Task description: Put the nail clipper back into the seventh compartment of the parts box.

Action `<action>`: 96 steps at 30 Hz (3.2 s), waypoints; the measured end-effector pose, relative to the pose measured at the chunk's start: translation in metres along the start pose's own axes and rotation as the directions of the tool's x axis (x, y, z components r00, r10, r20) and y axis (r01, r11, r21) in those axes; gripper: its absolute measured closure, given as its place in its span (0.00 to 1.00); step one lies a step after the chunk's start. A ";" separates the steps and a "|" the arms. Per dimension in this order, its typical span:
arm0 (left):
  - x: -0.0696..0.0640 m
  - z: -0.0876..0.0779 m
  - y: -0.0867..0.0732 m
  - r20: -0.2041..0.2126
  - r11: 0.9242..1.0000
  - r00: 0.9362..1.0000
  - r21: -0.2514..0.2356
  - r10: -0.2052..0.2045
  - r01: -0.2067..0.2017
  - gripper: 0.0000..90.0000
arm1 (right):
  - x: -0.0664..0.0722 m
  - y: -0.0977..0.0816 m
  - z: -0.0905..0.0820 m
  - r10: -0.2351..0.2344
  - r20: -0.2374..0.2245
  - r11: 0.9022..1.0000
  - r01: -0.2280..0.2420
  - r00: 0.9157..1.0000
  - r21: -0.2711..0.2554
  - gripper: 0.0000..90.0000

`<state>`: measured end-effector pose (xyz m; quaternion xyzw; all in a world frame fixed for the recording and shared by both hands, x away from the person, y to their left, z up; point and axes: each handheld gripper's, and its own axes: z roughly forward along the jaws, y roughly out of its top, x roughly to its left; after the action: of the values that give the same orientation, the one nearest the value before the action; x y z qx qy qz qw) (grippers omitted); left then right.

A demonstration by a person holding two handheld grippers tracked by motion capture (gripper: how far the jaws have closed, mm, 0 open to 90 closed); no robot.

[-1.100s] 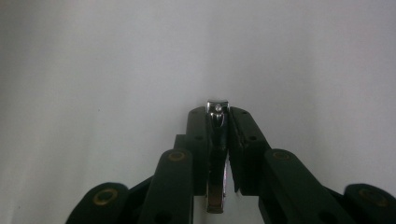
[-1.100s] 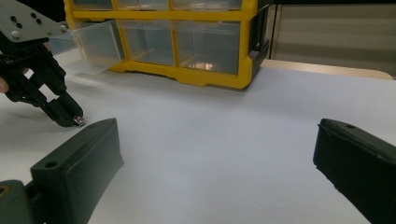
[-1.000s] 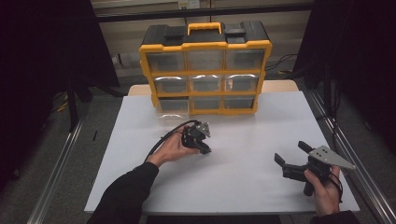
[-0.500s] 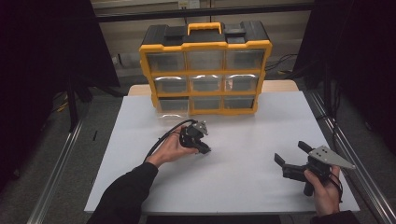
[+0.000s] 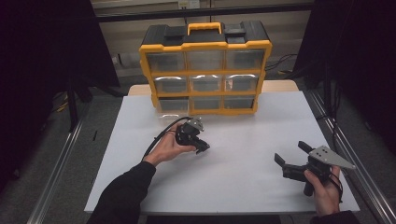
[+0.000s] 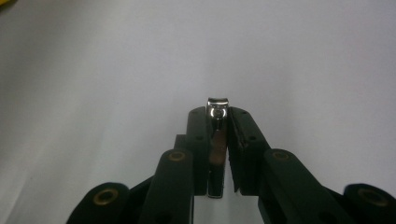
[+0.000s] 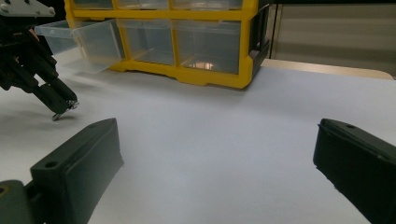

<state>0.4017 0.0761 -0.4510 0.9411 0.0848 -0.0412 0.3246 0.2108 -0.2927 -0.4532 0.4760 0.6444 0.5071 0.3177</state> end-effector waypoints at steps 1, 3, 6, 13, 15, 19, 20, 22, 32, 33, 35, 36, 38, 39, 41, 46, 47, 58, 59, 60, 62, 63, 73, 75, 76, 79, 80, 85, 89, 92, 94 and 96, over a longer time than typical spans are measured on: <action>0.000 -0.001 -0.001 -0.012 1.000 1.000 -0.028 -0.001 0.001 0.89 | 0.000 0.000 0.000 0.002 -0.001 1.000 -0.002 1.000 0.001 0.01; 0.000 -0.002 -0.002 -0.022 0.999 1.000 -0.042 -0.014 0.013 0.89 | 0.000 0.000 0.000 0.004 -0.001 1.000 -0.004 1.000 0.002 0.01; 0.001 -0.004 -0.003 -0.027 0.999 0.999 -0.049 -0.018 0.016 0.89 | 0.000 0.000 0.000 0.004 -0.001 1.000 -0.004 1.000 0.002 0.01; 0.001 -0.010 -0.003 -0.032 0.996 0.999 -0.087 -0.018 0.015 0.89 | 0.000 0.000 0.000 0.002 0.000 1.000 -0.002 1.000 0.001 0.01; 0.001 -0.012 -0.003 -0.028 0.996 0.999 -0.084 -0.018 0.016 0.89 | 0.000 0.000 0.000 0.001 0.000 1.000 -0.001 1.000 0.000 0.01; 0.001 -0.016 -0.002 -0.024 0.997 1.000 -0.083 -0.009 0.007 0.89 | 0.000 0.000 0.000 0.003 0.000 1.000 -0.003 1.000 0.000 0.01; 0.001 -0.017 -0.002 -0.024 0.996 1.000 -0.094 -0.013 0.011 0.89 | 0.000 0.000 0.000 0.003 0.000 1.000 -0.003 1.000 0.000 0.01; 0.000 -0.019 -0.002 -0.040 0.993 0.999 -0.117 -0.011 0.007 0.89 | 0.000 0.000 0.000 0.003 -0.001 1.000 -0.003 1.000 0.000 0.01; 0.000 -0.036 -0.004 -0.064 0.984 0.997 -0.176 -0.031 0.019 0.89 | 0.001 0.000 0.000 0.004 -0.001 1.000 -0.004 1.000 0.000 0.01; 0.000 -0.037 -0.004 -0.066 0.984 0.997 -0.175 -0.032 0.020 0.89 | 0.000 0.000 0.000 0.002 0.000 1.000 -0.002 1.000 0.000 0.01; 0.000 -0.040 -0.005 -0.071 0.982 0.997 -0.186 -0.039 0.025 0.89 | 0.000 0.000 0.000 0.002 0.000 1.000 -0.002 1.000 0.000 0.01; 0.000 -0.041 -0.005 -0.071 0.981 0.997 -0.191 -0.041 0.027 0.89 | 0.000 0.000 0.000 0.001 0.000 1.000 -0.001 1.000 -0.001 0.01; 0.001 -0.044 -0.006 -0.075 0.980 0.996 -0.196 -0.039 0.024 0.89 | 0.000 0.000 0.000 0.001 0.001 1.000 -0.001 1.000 -0.001 0.01; 0.001 -0.045 -0.006 -0.070 0.979 0.997 -0.200 -0.043 0.028 0.89 | 0.000 0.000 0.000 0.001 0.001 1.000 -0.001 1.000 -0.001 0.01; 0.002 -0.048 -0.007 -0.075 0.980 0.996 -0.198 -0.039 0.023 0.89 | 0.000 0.000 0.000 0.001 0.001 1.000 -0.001 1.000 -0.002 0.01; 0.002 -0.054 -0.008 -0.082 0.977 0.995 -0.213 -0.050 0.031 0.89 | 0.000 0.000 0.000 0.001 0.000 1.000 -0.001 1.000 -0.002 0.01; 0.002 -0.055 -0.008 -0.085 0.976 0.995 -0.216 -0.045 0.025 0.89 | 0.000 0.000 0.000 0.002 0.000 1.000 -0.002 1.000 -0.002 0.01; 0.004 -0.074 -0.013 -0.111 0.967 0.991 -0.251 -0.073 0.043 0.89 | 0.000 0.000 0.000 0.002 0.000 1.000 -0.002 1.000 -0.003 0.01; 0.005 -0.076 -0.013 -0.124 0.970 0.990 -0.241 -0.066 0.035 0.89 | 0.001 0.000 0.000 0.004 0.000 1.000 -0.004 1.000 -0.001 0.01; 0.005 -0.076 -0.014 -0.114 0.966 0.991 -0.254 -0.072 0.041 0.89 | 0.001 0.000 0.000 0.002 0.000 1.000 -0.002 1.000 0.000 0.01; 0.005 -0.080 -0.014 -0.126 0.966 0.990 -0.256 -0.069 0.035 0.89 | 0.001 0.000 0.000 0.004 0.001 1.000 -0.004 1.000 0.001 0.01; 0.005 -0.081 -0.014 -0.127 0.965 0.989 -0.261 -0.071 0.036 0.89 | 0.001 0.000 0.000 0.002 0.002 1.000 -0.002 1.000 -0.001 0.01; 0.010 -0.104 -0.020 -0.166 0.960 0.982 -0.277 -0.092 0.043 0.89 | 0.001 0.000 0.000 0.001 0.003 1.000 -0.001 1.000 -0.001 0.01; 0.011 -0.111 -0.019 -0.180 0.961 0.980 -0.276 -0.082 0.030 0.89 | 0.001 0.000 0.000 0.002 0.003 1.000 -0.002 1.000 -0.001 0.01; 0.011 -0.112 -0.019 -0.184 0.958 0.979 -0.284 -0.085 0.030 0.89 | 0.001 0.000 0.000 0.002 0.002 1.000 -0.002 1.000 -0.001 0.01; 0.011 -0.120 -0.018 -0.190 0.956 0.978 -0.290 -0.089 0.031 0.89 | 0.001 0.000 0.000 0.001 0.003 1.000 -0.001 1.000 -0.001 0.01; 0.011 -0.122 -0.018 -0.195 0.956 0.977 -0.293 -0.084 0.024 0.89 | 0.001 0.000 0.000 0.002 0.003 1.000 -0.002 1.000 -0.001 0.01; 0.013 -0.128 -0.018 -0.207 0.953 0.974 -0.301 -0.091 0.025 0.89 | 0.001 0.000 0.000 0.000 0.001 1.000 0.000 1.000 -0.001 0.01; 0.016 -0.132 -0.017 -0.211 0.952 0.973 -0.305 -0.091 0.023 0.89 | 0.001 0.000 0.000 0.001 0.001 1.000 -0.001 1.000 -0.001 0.01; 0.019 -0.135 -0.016 -0.220 0.953 0.970 -0.303 -0.099 0.028 0.89 | 0.001 0.000 0.000 0.002 0.001 1.000 -0.002 1.000 -0.002 0.01; 0.020 -0.137 -0.016 -0.222 0.951 0.969 -0.307 -0.106 0.033 0.89 | 0.001 0.000 0.000 0.003 0.001 1.000 -0.003 1.000 -0.002 0.01; 0.023 -0.139 -0.015 -0.238 0.955 0.966 -0.296 -0.099 0.024 0.89 | 0.001 0.000 0.000 0.002 0.001 1.000 -0.002 1.000 -0.001 0.01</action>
<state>0.4245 0.1769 -0.3540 0.8777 0.1597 0.0807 0.4445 0.2107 -0.2921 -0.4529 0.4767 0.6436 0.5076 0.3176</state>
